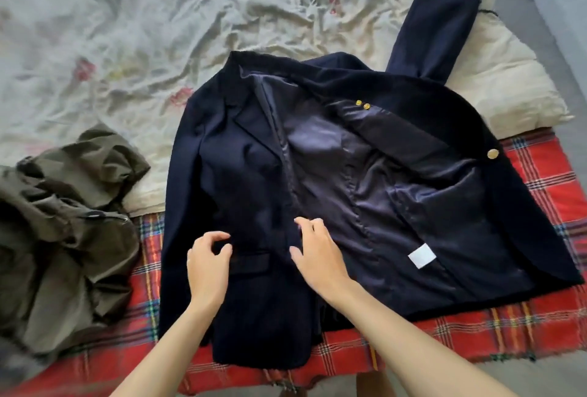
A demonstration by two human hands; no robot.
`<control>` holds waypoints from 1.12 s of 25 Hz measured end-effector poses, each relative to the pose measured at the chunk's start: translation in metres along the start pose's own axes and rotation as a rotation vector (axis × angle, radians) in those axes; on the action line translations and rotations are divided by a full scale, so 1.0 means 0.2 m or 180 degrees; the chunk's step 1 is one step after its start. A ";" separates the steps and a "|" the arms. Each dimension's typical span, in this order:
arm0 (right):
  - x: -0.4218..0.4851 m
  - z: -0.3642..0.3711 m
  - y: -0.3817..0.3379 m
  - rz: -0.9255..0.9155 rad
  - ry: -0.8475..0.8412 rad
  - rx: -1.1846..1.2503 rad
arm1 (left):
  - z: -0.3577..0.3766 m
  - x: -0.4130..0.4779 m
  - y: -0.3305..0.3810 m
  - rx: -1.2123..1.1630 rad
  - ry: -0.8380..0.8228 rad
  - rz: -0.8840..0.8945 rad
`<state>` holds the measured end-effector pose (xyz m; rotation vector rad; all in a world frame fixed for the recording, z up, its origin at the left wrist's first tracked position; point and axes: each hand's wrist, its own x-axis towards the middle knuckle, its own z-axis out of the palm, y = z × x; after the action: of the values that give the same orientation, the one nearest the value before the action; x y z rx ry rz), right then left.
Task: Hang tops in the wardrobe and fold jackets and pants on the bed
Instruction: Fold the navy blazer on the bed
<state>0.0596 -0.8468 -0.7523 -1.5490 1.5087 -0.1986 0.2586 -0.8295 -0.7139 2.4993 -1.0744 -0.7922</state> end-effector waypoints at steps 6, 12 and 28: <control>0.14 0.29 -0.17 0.0044 0.0256 -0.1101 | -0.21 0.33 -0.61 0.0552 0.0227 -0.0986; 0.18 0.45 -0.24 0.0848 0.0712 -0.1349 | -0.34 0.39 -0.72 0.0312 -0.0615 -0.0647; -0.51 0.00 0.39 -0.0317 0.0139 -0.2035 | -0.05 -0.04 -0.66 -0.0963 -0.1436 -0.0629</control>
<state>-0.0183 -0.7456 -0.7589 -2.1304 1.6184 0.2204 0.3352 -0.7335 -0.7656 2.2416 -0.7603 -1.5072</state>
